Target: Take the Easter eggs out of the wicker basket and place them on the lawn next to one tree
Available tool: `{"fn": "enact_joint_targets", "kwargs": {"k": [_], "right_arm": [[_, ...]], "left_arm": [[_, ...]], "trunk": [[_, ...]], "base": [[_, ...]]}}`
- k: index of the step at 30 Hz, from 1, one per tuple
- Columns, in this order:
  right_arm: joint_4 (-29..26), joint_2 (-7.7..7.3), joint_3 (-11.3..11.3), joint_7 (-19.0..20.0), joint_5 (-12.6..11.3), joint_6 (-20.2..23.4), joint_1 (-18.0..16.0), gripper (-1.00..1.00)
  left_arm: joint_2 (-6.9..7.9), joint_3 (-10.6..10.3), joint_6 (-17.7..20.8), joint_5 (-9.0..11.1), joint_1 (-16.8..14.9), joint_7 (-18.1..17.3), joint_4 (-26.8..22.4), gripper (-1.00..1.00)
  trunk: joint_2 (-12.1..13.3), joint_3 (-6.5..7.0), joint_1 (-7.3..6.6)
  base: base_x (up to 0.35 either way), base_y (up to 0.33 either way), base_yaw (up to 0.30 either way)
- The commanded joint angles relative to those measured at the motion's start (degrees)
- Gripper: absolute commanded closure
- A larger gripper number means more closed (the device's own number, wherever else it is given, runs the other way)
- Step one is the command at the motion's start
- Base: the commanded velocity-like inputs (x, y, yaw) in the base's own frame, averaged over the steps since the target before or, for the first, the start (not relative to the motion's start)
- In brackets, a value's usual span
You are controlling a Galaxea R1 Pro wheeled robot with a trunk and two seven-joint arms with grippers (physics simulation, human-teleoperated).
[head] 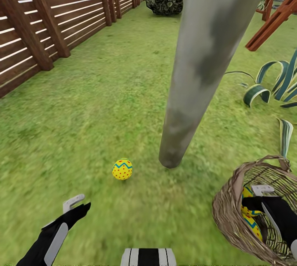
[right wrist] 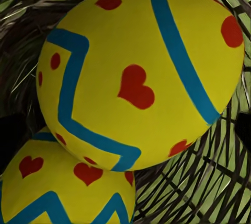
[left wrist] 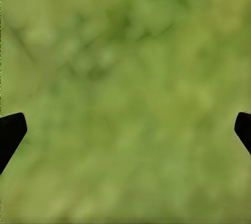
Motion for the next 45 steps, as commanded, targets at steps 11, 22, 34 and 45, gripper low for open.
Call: {"fn": "enact_joint_targets", "kwargs": {"k": [11,22,34,45], "right_arm": [[-1.96,-0.43,-0.25,0.05,0.59,0.22,-0.01,-1.00],[-4.40,-1.01,-3.02,-0.04,1.12,0.31,-0.01,-1.00],[-4.49,-0.52,-2.71,-0.01,1.43,0.31,-0.01,-1.00],[-4.58,-0.33,-2.74,-0.01,1.45,0.31,-0.01,-1.00]], "left_arm": [[-0.10,-0.16,0.28,0.52,-0.01,0.31,0.05,-1.00],[-0.14,-0.25,0.28,0.52,-0.01,0.31,0.02,-1.00],[-1.17,-0.29,0.28,0.52,-0.01,0.29,0.08,-1.00],[-1.18,-0.34,0.28,0.52,-0.01,0.30,-0.05,-1.00]], "trunk": [[-0.17,-2.49,0.27],[-0.31,-4.92,0.55],[-0.42,-6.70,0.76],[-0.45,-7.14,0.81]], "base": [[0.000,0.000,0.000],[0.000,0.000,0.000],[0.000,0.000,0.000],[0.000,0.000,0.000]]}}
